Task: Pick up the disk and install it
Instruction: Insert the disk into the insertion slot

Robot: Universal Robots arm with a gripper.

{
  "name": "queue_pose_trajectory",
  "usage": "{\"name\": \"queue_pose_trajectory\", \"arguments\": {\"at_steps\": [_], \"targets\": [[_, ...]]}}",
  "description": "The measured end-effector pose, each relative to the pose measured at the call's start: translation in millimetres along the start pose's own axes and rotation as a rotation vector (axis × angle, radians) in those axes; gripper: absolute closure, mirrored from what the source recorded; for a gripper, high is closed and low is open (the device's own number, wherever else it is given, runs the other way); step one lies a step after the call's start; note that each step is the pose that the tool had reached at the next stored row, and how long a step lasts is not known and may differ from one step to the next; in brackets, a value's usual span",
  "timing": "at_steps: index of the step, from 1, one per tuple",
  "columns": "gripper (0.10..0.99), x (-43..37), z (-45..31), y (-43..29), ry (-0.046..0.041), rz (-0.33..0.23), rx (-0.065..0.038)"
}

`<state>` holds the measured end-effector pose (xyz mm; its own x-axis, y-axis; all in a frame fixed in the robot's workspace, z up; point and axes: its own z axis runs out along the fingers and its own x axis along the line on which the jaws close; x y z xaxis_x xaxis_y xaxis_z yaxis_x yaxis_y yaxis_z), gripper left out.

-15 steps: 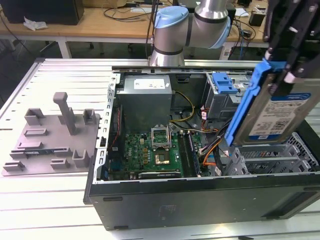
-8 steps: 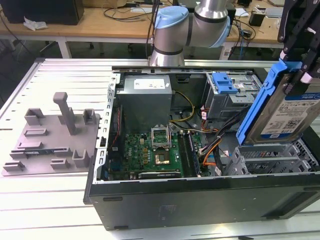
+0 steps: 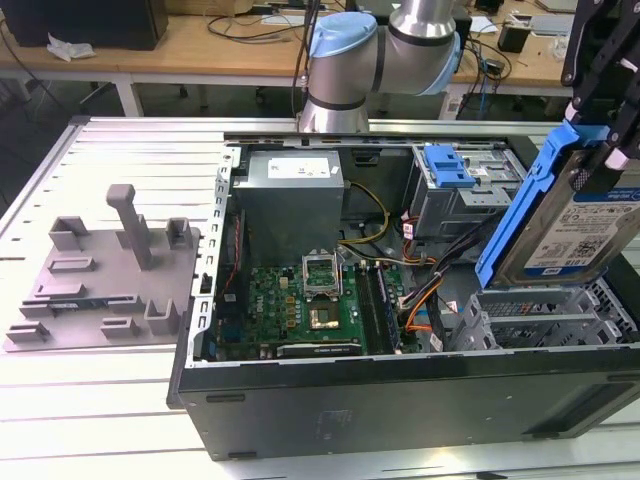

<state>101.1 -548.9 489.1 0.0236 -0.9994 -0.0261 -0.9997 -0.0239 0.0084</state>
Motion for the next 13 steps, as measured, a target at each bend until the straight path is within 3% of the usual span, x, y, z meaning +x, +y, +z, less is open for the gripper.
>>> {"name": "queue_pose_trajectory", "arguments": {"at_steps": [8, 13], "targets": [[0.718, 0.2, 3.9, -3.4, -0.0006, 0.068, 0.002], [0.718, -1.3, 3.9, -4.3, 0.0116, 0.069, 0.002]]}}
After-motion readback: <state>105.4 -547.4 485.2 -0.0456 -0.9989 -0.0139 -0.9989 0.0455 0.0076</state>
